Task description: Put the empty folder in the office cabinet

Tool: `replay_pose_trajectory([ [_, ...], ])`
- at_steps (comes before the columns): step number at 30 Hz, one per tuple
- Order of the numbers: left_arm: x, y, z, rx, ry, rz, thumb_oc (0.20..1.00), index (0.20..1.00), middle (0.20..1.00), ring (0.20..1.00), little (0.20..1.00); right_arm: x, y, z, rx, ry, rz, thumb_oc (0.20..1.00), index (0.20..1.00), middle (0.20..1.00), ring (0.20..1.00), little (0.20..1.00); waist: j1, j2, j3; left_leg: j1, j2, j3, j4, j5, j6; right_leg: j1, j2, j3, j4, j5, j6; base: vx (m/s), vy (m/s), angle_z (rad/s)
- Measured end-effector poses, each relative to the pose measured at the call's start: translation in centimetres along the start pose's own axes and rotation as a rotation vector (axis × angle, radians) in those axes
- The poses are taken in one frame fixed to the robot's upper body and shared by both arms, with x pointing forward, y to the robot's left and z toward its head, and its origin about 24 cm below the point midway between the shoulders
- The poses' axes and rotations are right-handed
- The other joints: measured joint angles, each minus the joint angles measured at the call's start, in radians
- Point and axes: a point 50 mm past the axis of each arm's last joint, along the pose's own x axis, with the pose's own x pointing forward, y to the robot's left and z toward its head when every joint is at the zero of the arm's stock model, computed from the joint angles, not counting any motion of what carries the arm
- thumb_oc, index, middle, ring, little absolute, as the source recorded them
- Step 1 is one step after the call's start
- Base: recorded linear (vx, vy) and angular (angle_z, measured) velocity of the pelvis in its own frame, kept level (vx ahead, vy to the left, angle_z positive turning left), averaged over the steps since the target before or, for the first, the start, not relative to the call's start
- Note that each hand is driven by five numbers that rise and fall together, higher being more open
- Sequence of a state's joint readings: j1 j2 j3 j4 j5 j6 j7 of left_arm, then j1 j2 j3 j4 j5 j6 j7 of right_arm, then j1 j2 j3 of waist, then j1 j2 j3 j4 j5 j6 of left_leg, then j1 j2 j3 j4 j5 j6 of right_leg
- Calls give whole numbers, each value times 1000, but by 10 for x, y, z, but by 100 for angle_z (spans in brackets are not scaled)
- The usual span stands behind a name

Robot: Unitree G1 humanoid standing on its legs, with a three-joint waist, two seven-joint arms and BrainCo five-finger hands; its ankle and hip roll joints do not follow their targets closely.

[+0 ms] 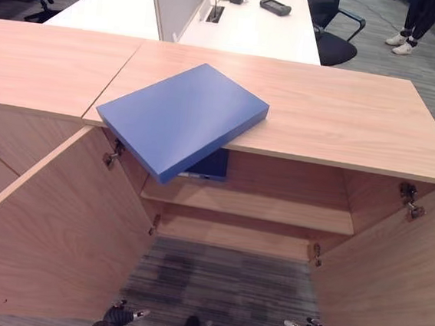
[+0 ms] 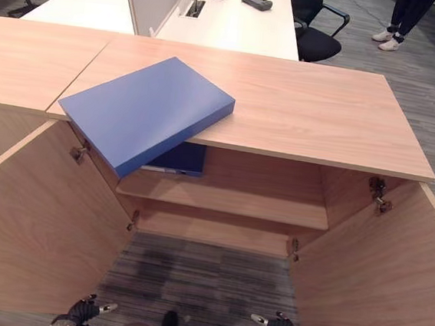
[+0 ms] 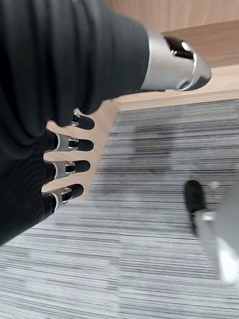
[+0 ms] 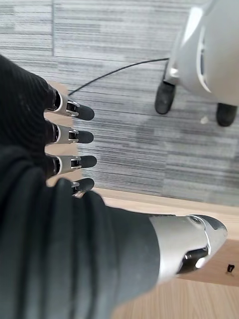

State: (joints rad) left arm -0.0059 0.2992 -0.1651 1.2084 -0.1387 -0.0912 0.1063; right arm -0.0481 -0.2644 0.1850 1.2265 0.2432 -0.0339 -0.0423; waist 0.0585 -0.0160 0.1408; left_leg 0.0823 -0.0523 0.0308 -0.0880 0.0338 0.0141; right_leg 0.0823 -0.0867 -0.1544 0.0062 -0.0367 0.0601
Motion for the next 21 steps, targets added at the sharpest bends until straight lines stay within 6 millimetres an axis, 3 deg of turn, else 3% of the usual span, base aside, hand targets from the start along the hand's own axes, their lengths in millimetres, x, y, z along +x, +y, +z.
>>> replay_pose_trajectory([
  [1, 2, 3, 8, 10, -21, 6, 1000, 1000, 1000, 1000, 1000, 1, -2, 6, -2, -13, -5, 1000, 1000, 1000, 1000, 1000, 2, 25, 16, 3, 8, 13, 0, -9, 22, -76, 3, 4, 143, -19, 27, -26, 122, -35],
  [2, 2, 3, 9, 13, -21, 1, 1000, 1000, 1000, 1000, 1000, 2, -4, 15, -5, -39, -10, 1000, 1000, 1000, 1000, 1000, -2, 53, 34, 7, 29, 24, 1, -4, 32, -159, -5, -7, 308, -34, 82, 13, 64, -33],
  [3, 3, 5, 12, 17, -29, 5, 1000, 1000, 1000, 1000, 1000, 2, -4, 19, -6, -47, -9, 1000, 1000, 1000, 1000, 1000, -7, 60, 44, 11, 32, 29, 2, -2, 36, -218, -24, -20, 430, -44, 137, 65, 31, -2],
  [4, 3, 8, 10, 12, -23, 19, 1000, 1000, 1000, 1000, 1000, 1, 2, 10, 0, -25, 6, 1000, 1000, 1000, 1000, 1000, -22, 59, 53, 36, 18, 19, 2, -26, 54, -277, -102, -2, 509, -59, 167, 214, -75, 3],
  [5, 2, 8, 6, 12, -12, 17, 1000, 1000, 1000, 1000, 1000, 1, 4, 10, 3, -27, 10, 1000, 1000, 1000, 1000, 1000, -22, 43, 55, 51, 15, 18, -8, -32, 50, -288, -134, 22, 475, -55, 173, 263, -164, 5],
  [7, 1, 8, 0, 7, 8, 20, 1000, 1000, 1000, 1000, 1000, 0, 6, 4, 9, -14, 14, 1000, 1000, 1000, 1000, 1000, -23, 26, 48, 55, 18, 14, -2, -39, 31, -277, -146, 30, 344, -46, 150, 199, -167, -5],
  [8, 0, 7, -5, 9, 25, 19, 1000, 1000, 1000, 1000, 1000, 0, 5, 3, 9, -11, 13, 1000, 1000, 1000, 1000, 1000, -27, 24, 46, 47, 23, 10, -3, -40, 21, -246, -133, 37, 192, -23, 127, 101, -121, 24],
  [9, -1, 8, -10, 12, 45, 22, 1000, 1000, 1000, 1000, 1000, 0, 5, 1, 9, -5, 12, 1000, 1000, 1000, 1000, 1000, -44, 13, 39, 44, 28, -11, -3, -41, 19, -204, -125, 42, 37, 9, 125, 92, -135, 48],
  [10, -1, 8, -12, 16, 49, 22, 1000, 1000, 1000, 1000, 1000, -1, 5, -7, 10, 17, 10, 1000, 1000, 1000, 1000, 1000, -51, 5, 34, 46, 26, -25, -3, -44, 8, -184, -126, 34, -8, 38, 118, 68, -144, 58],
  [11, -2, 7, -15, 23, 54, 19, 1000, 1000, 1000, 1000, 1000, -3, 2, -15, 9, 38, 4, 1000, 1000, 1000, 1000, 1000, -51, -2, 26, 58, 29, -38, -2, -43, -10, -159, -125, 32, -38, 108, 98, 61, -146, 45],
  [13, -5, 1, -22, 27, 68, 4, 1000, 1000, 1000, 1000, 1000, -5, -4, -27, 5, 67, -12, 1000, 1000, 1000, 1000, 1000, -51, 22, 4, 77, 64, -49, -2, -58, -34, -106, -87, 20, -104, 190, 64, 74, -155, 21],
  [15, -7, -12, -27, 12, 70, -26, 1000, 1000, 1000, 1000, 1000, -6, -14, -27, -5, 67, -34, 1000, 1000, 1000, 1000, 1000, -51, 58, -15, 80, 99, -47, 7, -55, -40, -95, -54, 2, -104, 184, 35, 57, -127, 9],
  [18, -8, -27, -24, -6, 57, -61, 1000, 1000, 1000, 1000, 1000, -5, -27, -18, -16, 40, -67, 1000, 1000, 1000, 1000, 1000, -47, 73, -23, 72, 115, -32, 56, -41, -70, -72, -34, -6, -103, 164, 5, 12, -105, 6],
  [21, -8, -36, -18, -18, 42, -82, 1000, 1000, 1000, 1000, 1000, -4, -38, -8, 3, 14, -97, 1000, 1000, 1000, 1000, 1000, -49, 114, -35, 58, 153, -38, 63, -38, -100, -74, 1, -26, -103, 140, -5, -32, -92, 14],
])
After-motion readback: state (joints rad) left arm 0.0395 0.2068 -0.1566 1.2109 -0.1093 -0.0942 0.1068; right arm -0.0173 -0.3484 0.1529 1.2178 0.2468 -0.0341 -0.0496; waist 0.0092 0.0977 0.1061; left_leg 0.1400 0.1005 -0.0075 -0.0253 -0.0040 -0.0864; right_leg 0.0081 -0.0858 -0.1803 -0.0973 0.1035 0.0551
